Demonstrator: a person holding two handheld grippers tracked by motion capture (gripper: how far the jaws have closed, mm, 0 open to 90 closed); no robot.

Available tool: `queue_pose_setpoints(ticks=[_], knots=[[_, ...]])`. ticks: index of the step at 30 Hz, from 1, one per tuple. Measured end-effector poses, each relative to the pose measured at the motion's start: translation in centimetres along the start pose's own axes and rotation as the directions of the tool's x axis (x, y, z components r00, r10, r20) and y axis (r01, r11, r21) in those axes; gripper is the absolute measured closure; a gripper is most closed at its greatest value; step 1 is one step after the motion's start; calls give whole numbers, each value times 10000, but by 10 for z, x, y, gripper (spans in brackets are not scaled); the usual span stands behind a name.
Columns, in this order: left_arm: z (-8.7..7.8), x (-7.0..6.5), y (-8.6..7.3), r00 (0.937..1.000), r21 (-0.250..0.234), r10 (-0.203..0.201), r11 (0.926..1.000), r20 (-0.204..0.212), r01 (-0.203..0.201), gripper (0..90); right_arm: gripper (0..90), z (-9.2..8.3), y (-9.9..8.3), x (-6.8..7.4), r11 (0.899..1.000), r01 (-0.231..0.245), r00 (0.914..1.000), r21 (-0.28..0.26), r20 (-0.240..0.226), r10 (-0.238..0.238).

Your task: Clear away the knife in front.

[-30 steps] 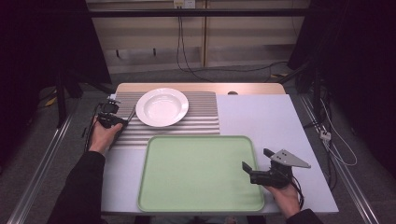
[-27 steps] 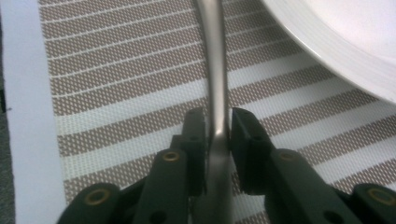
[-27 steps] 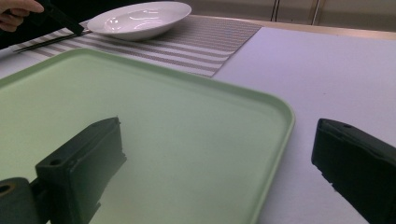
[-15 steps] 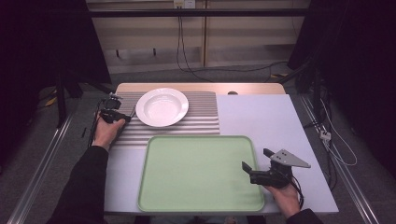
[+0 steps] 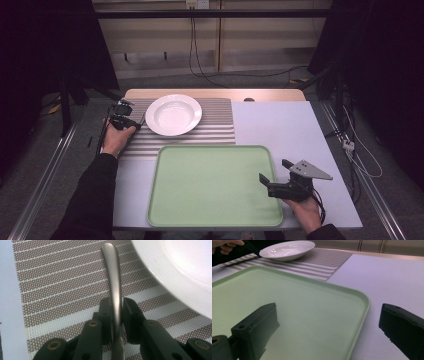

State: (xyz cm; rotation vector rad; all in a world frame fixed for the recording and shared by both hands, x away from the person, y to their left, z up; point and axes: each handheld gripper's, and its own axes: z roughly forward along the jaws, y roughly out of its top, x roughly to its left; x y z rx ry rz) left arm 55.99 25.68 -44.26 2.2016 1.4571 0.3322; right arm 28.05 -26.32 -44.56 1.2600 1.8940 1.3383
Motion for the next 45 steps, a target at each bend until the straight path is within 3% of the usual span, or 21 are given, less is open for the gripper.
queue_pose_setpoints(ticks=[11, 15, 17, 33, 45], knots=[[1, 0, 3, 10000, 194, -54, 9998, 74, 53, 795, 21, 0, 0, 0, 10000, 25, 10000, 38, 1, -25], [0, 5, 3, 9986, 211, -376, 9991, 372, 368, 799, 21, 0, 0, 0, 10000, 46, 10000, -4, -12, -46], [1, 3, 4, 9986, 205, -441, 9988, 294, 435, 800, 21, 0, 0, 0, 10000, 21, 10000, -8, 2, -21], [-5, 4, -1, 9994, 340, -312, 9990, 169, 306, 801, 21, 0, 0, 0, 10000, -17, 10000, -1, 54, 17], [-28, 1, 0, 9999, -118, -1, 9999, 119, 3, 800, 21, 0, 0, 0, 10000, 2, 10000, 31, 63, -2]])
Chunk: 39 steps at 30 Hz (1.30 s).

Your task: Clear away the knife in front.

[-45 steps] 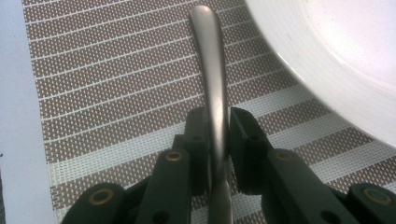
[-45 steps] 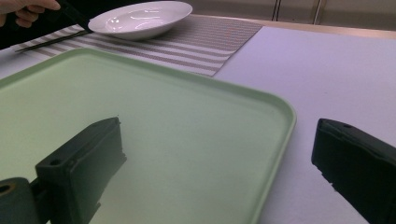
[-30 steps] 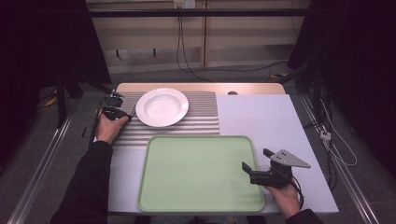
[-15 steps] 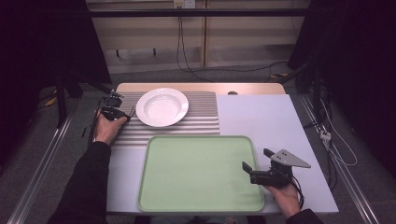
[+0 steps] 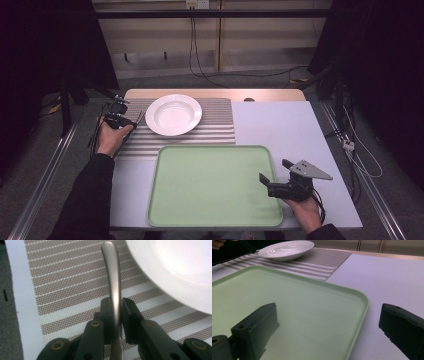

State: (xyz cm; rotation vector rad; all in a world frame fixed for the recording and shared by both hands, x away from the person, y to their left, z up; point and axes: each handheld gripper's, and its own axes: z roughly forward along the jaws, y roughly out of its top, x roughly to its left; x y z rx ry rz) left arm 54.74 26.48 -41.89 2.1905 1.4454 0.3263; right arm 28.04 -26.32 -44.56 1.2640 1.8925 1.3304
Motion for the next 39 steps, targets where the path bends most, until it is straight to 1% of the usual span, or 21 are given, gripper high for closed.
queue_pose_setpoints(ticks=[1, 3, 5, 7, 13, 15, 16, 18, 20, 21, 26, 28, 30, 31, 32, 33, 34, 36, 37, 38, 39], knots=[[-3, 0, 0, 10000, -21, 61, 10000, 66, -60, 800, 21, 0, 0, 0, 10000, -6, 10000, 4, 5, 6], [-8, -2, 0, 9998, -149, 179, 9997, 56, -178, 800, 21, 0, 0, 0, 10000, -8, 10000, 4, 10, 8], [-11, -5, 0, 9996, -190, 197, 9996, 193, -193, 800, 21, 0, 0, 0, 10000, -8, 10000, 2, 18, 8], [-15, -9, 0, 9993, -267, 338, 9991, 160, -334, 800, 21, 0, 0, 0, 10000, -7, 10000, 8, 19, 7], [-22, -21, -2, 9978, -436, 578, 9975, 326, -563, 800, 21, 0, 0, 1, 10000, 52, 10000, 26, 17, -52], [-25, -25, -2, 9966, -458, 737, 9964, 360, -720, 800, 21, 0, 0, 0, 10000, 16, 10000, 23, 15, -16], [-27, -27, -2, 9967, -554, 694, 9962, 411, -671, 800, 21, 0, 0, 0, 10000, 25, 10000, 15, 19, -25], [-29, -31, -2, 9952, -580, 861, 9948, 454, -834, 800, 21, 0, 0, 0, 10000, 39, 10000, 28, 17, -39], [-31, -35, -2, 9952, -678, 853, 9943, 485, -820, 800, 21, 0, 0, 1, 10000, 61, 10000, 25, 12, -61], [-33, -37, -2, 9938, -598, 987, 9936, 518, -956, 800, 21, 0, 0, 1, 10000, 67, 10000, 22, 8, -67], [-37, -48, -2, 9911, -722, 1192, 9908, 597, -1149, 800, 21, 0, 0, 1, 10000, 42, 10000, 24, 9, -42], [-39, -51, -2, 9890, -735, 1310, 9893, 683, -1260, 800, 21, 0, 0, 1, 10000, 54, 10000, 20, 14, -54], [-41, -55, -4, 9884, -819, 1331, 9885, 733, -1270, 800, 21, 0, 0, 1, 10000, 35, 10000, 22, 12, -35], [-41, -57, -4, 9889, -897, 1268, 9887, 775, -1198, 800, 21, 0, 0, 1, 10000, 36, 10000, 21, 13, -36], [-42, -58, -5, 9879, -954, 1270, 9884, 892, -1185, 800, 21, 0, 0, 1, 10000, 36, 10000, 17, 14, -36], [-43, -60, -6, 9861, -969, 1393, 9867, 902, -1305, 800, 21, 0, 0, 1, 10000, 50, 10000, 11, 15, -50], [-43, -62, -6, 9859, -1056, 1426, 9855, 872, -1332, 800, 21, 0, 0, 1, 10000, 55, 10000, 6, 21, -55], [-45, -65, -7, 9837, -1093, 1433, 9853, 1088, -1315, 800, 21, 0, 0, 1, 10000, 42, 10000, -32, 20, -42], [-46, -68, -8, 9832, -1131, 1500, 9839, 1038, -1382, 800, 21, 0, 0, 1, 10000, 45, 10000, -35, 21, -45], [-47, -70, -8, 9817, -1123, 1571, 9830, 1073, -1451, 800, 21, 0, 0, 1, 10000, 48, 10000, 0, 21, -48], [-49, -72, -8, 9789, -1124, 1670, 9817, 1181, -1539, 800, 21, 0, 0, 1, 10000, 55, 10000, -1, 22, -55]])
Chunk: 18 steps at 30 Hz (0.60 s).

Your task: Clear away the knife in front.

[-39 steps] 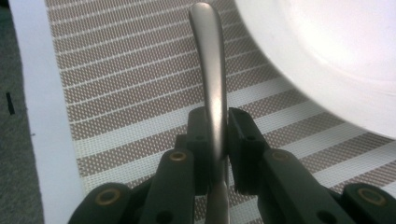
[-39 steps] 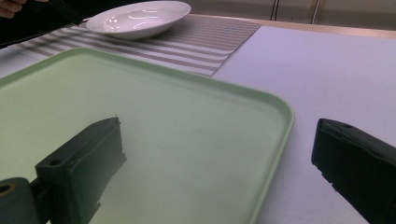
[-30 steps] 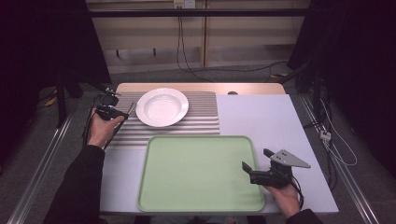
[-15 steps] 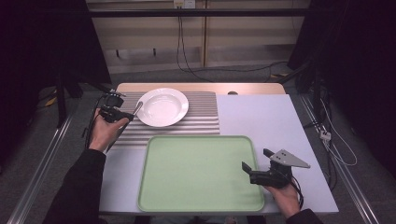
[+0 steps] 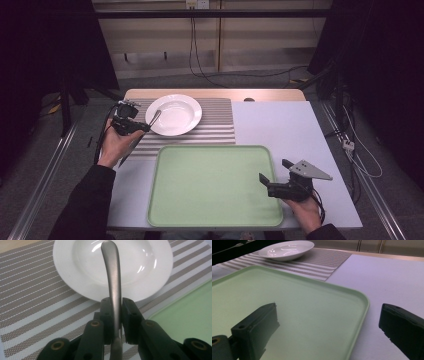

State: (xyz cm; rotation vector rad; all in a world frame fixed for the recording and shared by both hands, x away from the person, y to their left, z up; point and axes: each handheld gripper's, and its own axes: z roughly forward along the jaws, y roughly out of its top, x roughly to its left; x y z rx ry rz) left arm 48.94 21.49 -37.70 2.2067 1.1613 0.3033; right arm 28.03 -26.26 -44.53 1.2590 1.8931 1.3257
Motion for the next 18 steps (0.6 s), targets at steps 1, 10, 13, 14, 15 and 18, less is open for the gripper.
queue_pose_setpoints(ticks=[1, 10, 13, 14, 15, 18], knots=[[-1, -2, 0, 10000, 5, 66, 10000, 11, -66, 800, 21, 0, 0, 0, 10000, 2, 10000, -1, -1, -2], [-3, -27, 1, 9987, -20, 376, 9993, 334, -376, 800, 21, 0, 0, 1, 10000, 9, 10000, -7, -6, -9], [-3, -34, 2, 9982, 20, 460, 9989, 383, -462, 800, 21, 0, 0, 1, 10000, -12, 10000, -32, 6, 12], [-4, -36, 2, 9977, 60, 524, 9986, 420, -527, 800, 21, 0, 0, 0, 10000, -58, 10000, -40, 5, 58], [-4, -38, 2, 9976, 83, 544, 9985, 432, -549, 800, 21, 0, 0, 0, 10000, -50, 10000, -42, 9, 50], [-4, -46, 2, 9960, 88, 740, 9972, 508, -746, 799, 21, 0, 0, 1, 10000, -10, 10000, -35, 11, 10]])
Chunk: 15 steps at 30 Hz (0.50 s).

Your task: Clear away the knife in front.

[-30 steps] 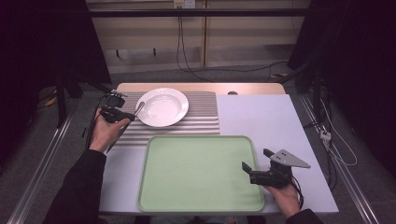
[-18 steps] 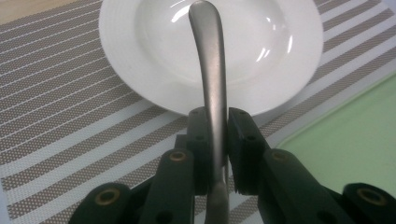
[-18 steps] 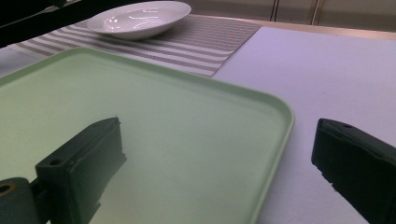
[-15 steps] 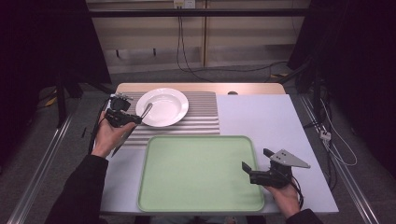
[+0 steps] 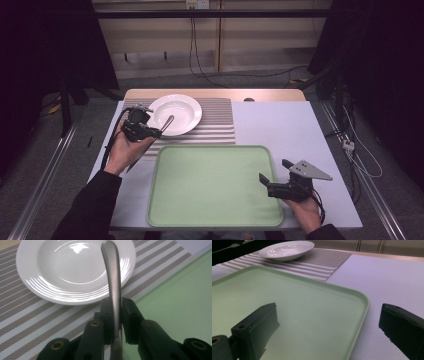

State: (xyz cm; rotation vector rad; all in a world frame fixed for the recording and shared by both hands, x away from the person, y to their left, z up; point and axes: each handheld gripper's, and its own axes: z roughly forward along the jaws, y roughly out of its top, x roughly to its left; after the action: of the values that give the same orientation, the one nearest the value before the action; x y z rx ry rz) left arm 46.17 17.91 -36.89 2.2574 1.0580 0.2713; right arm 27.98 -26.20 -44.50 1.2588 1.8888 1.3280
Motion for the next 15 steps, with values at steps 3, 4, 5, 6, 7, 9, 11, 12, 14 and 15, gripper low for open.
queue_pose_setpoints(ticks=[3, 4, 5, 6, 7, 9, 11, 12, 14, 15], knots=[[0, -9, 1, 9998, 70, 211, 9998, -19, -211, 799, 21, 0, 0, 0, 10000, 16, 10000, 17, -10, -16], [0, -11, 1, 9997, 88, 241, 9997, 11, -241, 799, 21, 0, 0, 0, 10000, -22, 10000, -18, -1, 22], [0, -13, 1, 9995, 133, 313, 9994, -63, -312, 800, 21, 0, 0, 0, 10000, -28, 10000, -19, 3, 28], [1, -16, 1, 9996, 142, 274, 9995, -66, -273, 799, 21, 0, 0, 0, 10000, -8, 10000, -13, 8, 8], [1, -18, 2, 9997, 118, 239, 9996, -52, -238, 799, 21, 0, 0, 0, 10000, -10, 10000, -15, 10, 10], [1, -23, 2, 9994, 95, 344, 9994, 54, -345, 800, 21, 0, 0, 1, 10000, -22, 10000, -24, -8, 22], [1, -29, 3, 9987, 105, 487, 9988, 149, -488, 800, 21, 0, 0, 1, 10000, 14, 10000, -18, 4, -14], [1, -31, 3, 9984, 120, 544, 9984, 159, -546, 800, 21, 0, 0, 1, 10000, 9, 10000, -20, -3, -9], [2, -36, 2, 9979, 121, 581, 9982, 289, -585, 799, 21, 0, 0, 0, 10000, 16, 10000, -12, 6, -16], [3, -39, 2, 9981, 140, 551, 9984, 280, -555, 800, 21, 0, 0, 1, 10000, 3, 10000, -15, 3, -3]])
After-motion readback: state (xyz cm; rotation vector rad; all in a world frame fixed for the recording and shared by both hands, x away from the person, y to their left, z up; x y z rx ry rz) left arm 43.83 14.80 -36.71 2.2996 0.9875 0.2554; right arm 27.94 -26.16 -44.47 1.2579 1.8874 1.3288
